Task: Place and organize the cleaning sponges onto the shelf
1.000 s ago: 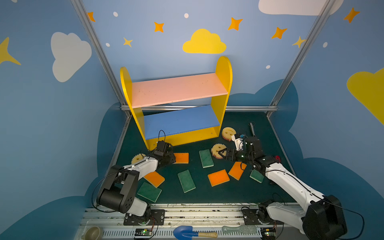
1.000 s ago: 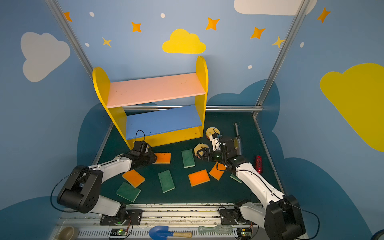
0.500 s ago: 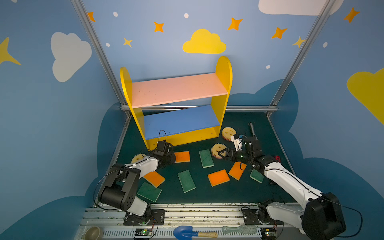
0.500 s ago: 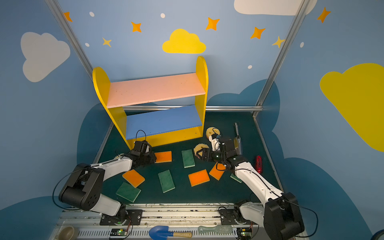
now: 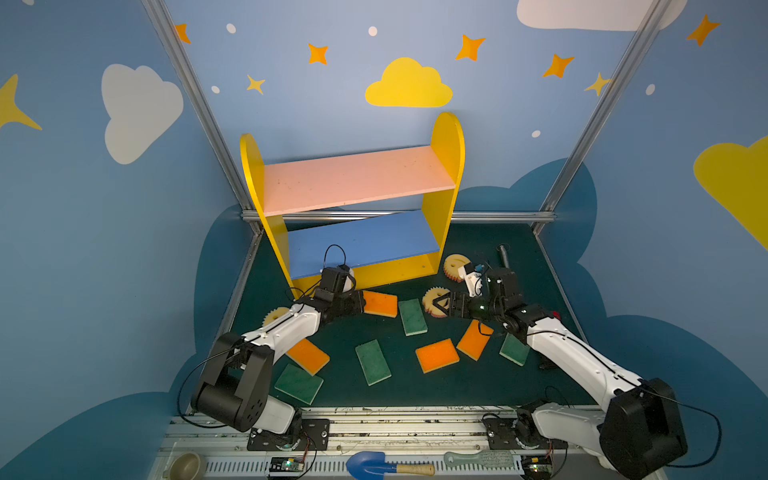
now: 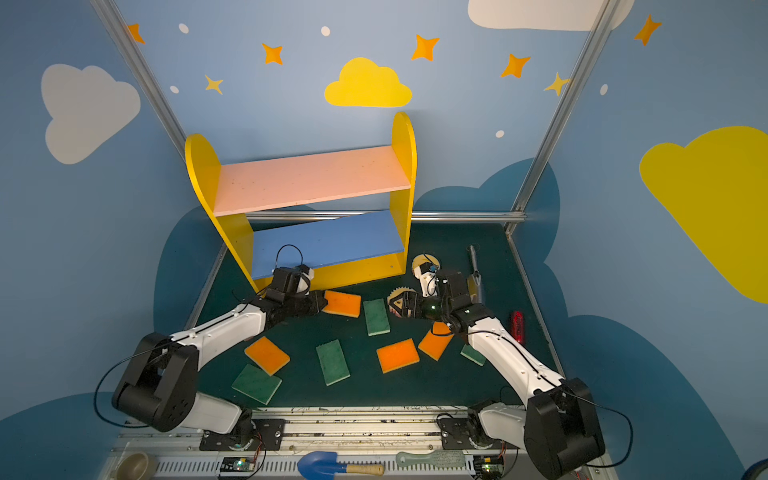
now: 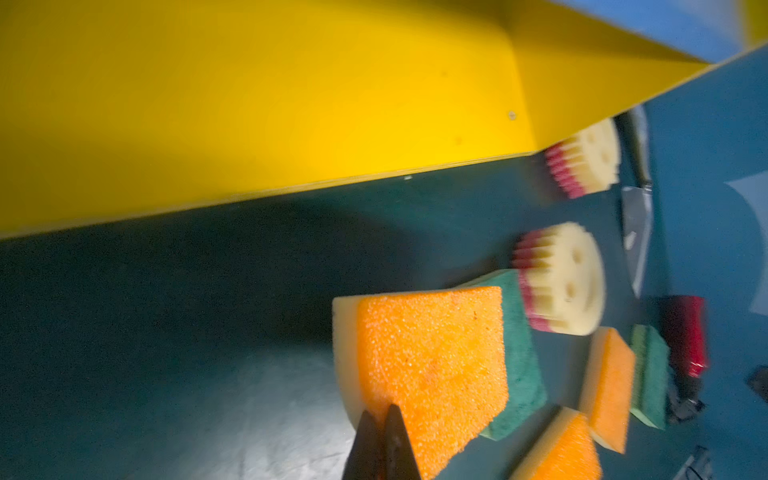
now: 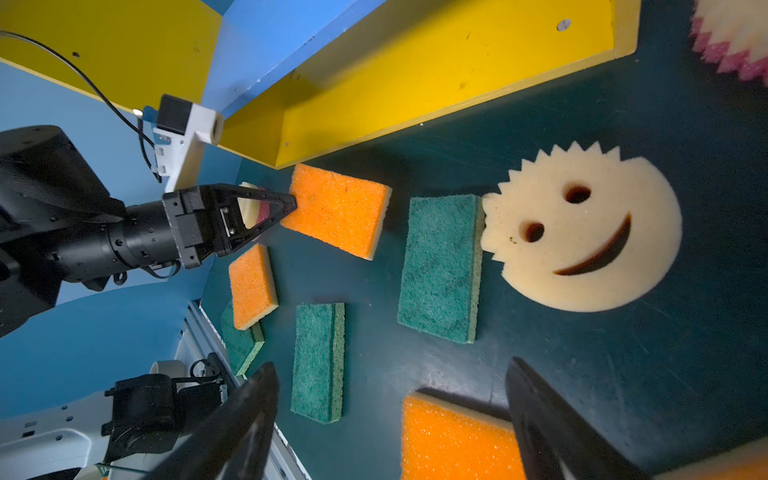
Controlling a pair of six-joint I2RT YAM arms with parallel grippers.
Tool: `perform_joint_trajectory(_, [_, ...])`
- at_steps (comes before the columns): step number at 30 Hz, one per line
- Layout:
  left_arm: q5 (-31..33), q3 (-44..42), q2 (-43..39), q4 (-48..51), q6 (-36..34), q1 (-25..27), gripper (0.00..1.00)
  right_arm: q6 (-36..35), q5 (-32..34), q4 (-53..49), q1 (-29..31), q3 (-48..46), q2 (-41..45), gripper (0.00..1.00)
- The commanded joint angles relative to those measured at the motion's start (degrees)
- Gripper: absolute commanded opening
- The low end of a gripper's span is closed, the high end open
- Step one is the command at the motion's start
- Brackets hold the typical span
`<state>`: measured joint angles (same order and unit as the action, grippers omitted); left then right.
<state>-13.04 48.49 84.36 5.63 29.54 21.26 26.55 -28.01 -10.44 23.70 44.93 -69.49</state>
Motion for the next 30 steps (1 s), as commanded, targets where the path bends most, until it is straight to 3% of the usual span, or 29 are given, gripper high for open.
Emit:
perform_joint_trajectory(1, [-6.7, 4.0, -0.9, 3.0, -2.4, 2.1, 0.03, -0.4, -4.1, 0.7, -0.8, 1.6, -0.6, 0.86])
perform_joint_trajectory(9, [-17.0, 7.9, -0.9, 1.2, -1.5, 3.6, 0.03, 3.9, -12.6, 3.9, -3.1, 4.0, -6.1, 0.83])
perform_joint_trajectory(13, [-18.6, 8.8, -1.3, 0.8, -1.3, 3.5, 0.03, 5.2, -15.4, 5.7, -3.2, 5.4, -9.2, 0.72])
perform_joint_trajectory(21, [-22.0, 9.0, -1.1, -2.1, 0.1, 3.2, 0.03, 7.6, -18.3, 9.9, -3.1, 6.8, -13.3, 0.64])
perform_joint_trajectory(30, [-24.4, 9.8, -0.1, -5.2, 2.2, 3.0, 0.03, 7.5, -21.8, 9.6, -3.2, 8.0, -14.0, 0.36])
